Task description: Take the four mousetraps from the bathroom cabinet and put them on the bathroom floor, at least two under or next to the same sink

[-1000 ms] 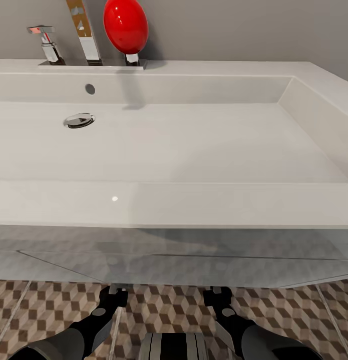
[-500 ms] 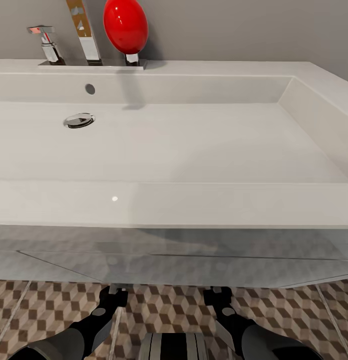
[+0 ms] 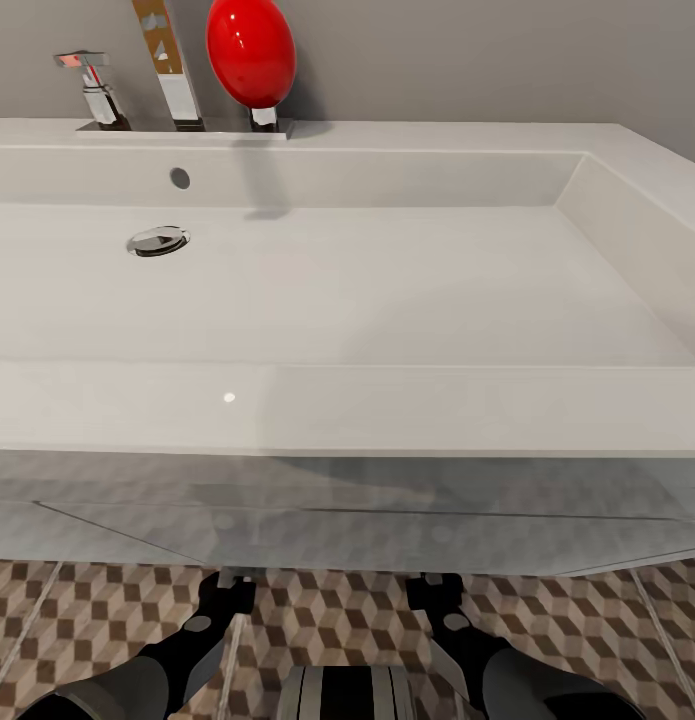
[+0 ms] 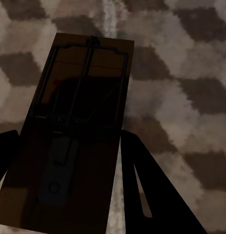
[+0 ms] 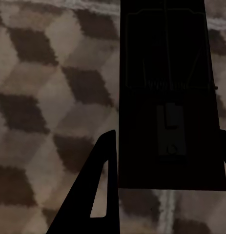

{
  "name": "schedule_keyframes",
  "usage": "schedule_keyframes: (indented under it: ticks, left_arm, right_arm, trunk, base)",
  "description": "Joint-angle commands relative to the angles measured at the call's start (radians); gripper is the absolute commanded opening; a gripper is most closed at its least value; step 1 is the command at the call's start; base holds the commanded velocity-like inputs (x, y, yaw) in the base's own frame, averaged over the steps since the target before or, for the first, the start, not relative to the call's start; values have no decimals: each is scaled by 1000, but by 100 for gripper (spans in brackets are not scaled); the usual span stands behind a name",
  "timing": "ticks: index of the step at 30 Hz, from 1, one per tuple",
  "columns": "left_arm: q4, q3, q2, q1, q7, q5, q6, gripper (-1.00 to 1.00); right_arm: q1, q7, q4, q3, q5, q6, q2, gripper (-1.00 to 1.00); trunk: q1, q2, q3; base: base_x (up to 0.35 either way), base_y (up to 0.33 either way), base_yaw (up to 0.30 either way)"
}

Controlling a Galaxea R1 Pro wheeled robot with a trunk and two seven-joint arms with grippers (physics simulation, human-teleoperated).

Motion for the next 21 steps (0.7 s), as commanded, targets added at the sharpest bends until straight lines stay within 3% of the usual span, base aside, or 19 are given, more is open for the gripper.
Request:
schedule_keyframes:
  ticks: [1,21]
  left_arm:
    - [0,-9,-1,0,9,2,-2,-100]
    - [-11,-10,-4,0,9,2,0,-100]
  right_arm:
    - [-1,-7,-1,1,9,5,0,-100]
    - [-1,-7,-5,2,10,19,1,-100]
  trunk:
    - [0,0,-1]
    - [0,0,-1]
  base:
    - [0,0,0]
    - [0,0,0]
